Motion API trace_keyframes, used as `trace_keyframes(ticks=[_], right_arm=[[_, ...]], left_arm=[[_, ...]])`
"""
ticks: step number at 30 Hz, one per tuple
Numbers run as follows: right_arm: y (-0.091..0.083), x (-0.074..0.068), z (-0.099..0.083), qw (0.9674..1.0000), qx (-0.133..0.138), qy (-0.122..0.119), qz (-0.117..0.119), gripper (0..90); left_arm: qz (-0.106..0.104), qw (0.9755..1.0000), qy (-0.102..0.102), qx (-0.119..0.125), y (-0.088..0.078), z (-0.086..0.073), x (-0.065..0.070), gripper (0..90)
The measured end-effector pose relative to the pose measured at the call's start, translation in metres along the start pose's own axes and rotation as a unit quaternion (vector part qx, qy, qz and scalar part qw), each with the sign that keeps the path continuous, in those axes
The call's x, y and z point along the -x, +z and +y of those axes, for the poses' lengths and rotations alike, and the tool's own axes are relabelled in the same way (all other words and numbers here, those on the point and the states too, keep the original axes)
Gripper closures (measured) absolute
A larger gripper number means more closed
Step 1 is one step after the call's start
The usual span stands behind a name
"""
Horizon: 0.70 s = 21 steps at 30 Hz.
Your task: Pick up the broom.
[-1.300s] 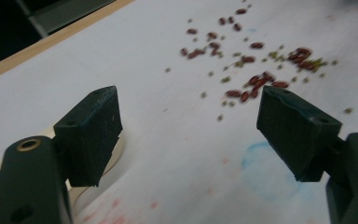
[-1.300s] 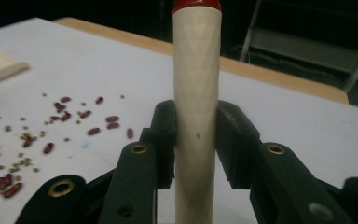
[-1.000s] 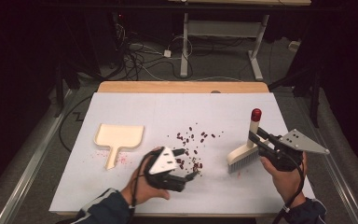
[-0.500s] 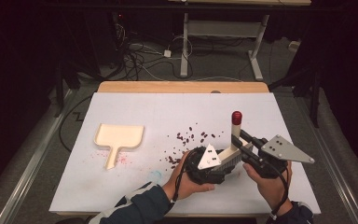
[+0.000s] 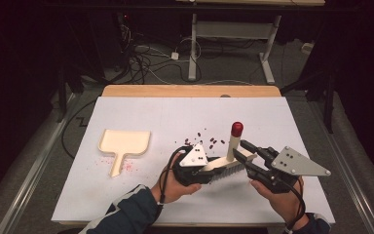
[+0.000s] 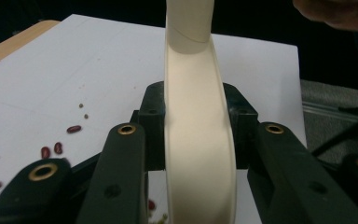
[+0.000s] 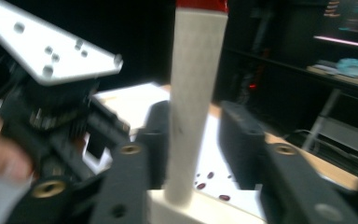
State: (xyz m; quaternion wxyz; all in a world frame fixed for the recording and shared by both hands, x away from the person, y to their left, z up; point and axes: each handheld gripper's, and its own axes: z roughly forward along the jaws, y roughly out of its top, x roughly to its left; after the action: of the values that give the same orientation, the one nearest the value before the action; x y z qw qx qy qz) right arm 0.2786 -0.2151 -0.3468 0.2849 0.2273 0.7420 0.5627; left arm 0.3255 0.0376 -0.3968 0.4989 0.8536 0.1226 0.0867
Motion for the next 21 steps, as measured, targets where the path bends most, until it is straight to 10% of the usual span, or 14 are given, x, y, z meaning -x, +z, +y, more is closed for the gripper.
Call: trace_keyframes(ticks=[7, 14, 17, 21], right_arm=[[0.011, 0.001, -0.010, 0.9875, -0.082, -0.083, 0.107, 43.6], [0.044, -0.016, -0.038, 0.9486, -0.186, -0.118, 0.227, 41.7], [0.054, -0.025, -0.049, 0.9328, -0.204, -0.124, 0.270, 54.3], [0.062, -0.030, -0.055, 0.9272, -0.198, -0.127, 0.292, 64.4]], left_arm=[[-0.034, 0.9974, 0.052, -0.037, -0.030, -0.006, 0.005, 65.7], [-0.079, 0.9879, 0.103, -0.085, -0.036, -0.020, 0.022, 65.7], [-0.089, 0.9862, 0.106, -0.091, -0.035, -0.024, 0.023, 65.6], [-0.094, 0.9864, 0.099, -0.092, -0.034, -0.029, 0.018, 65.0]])
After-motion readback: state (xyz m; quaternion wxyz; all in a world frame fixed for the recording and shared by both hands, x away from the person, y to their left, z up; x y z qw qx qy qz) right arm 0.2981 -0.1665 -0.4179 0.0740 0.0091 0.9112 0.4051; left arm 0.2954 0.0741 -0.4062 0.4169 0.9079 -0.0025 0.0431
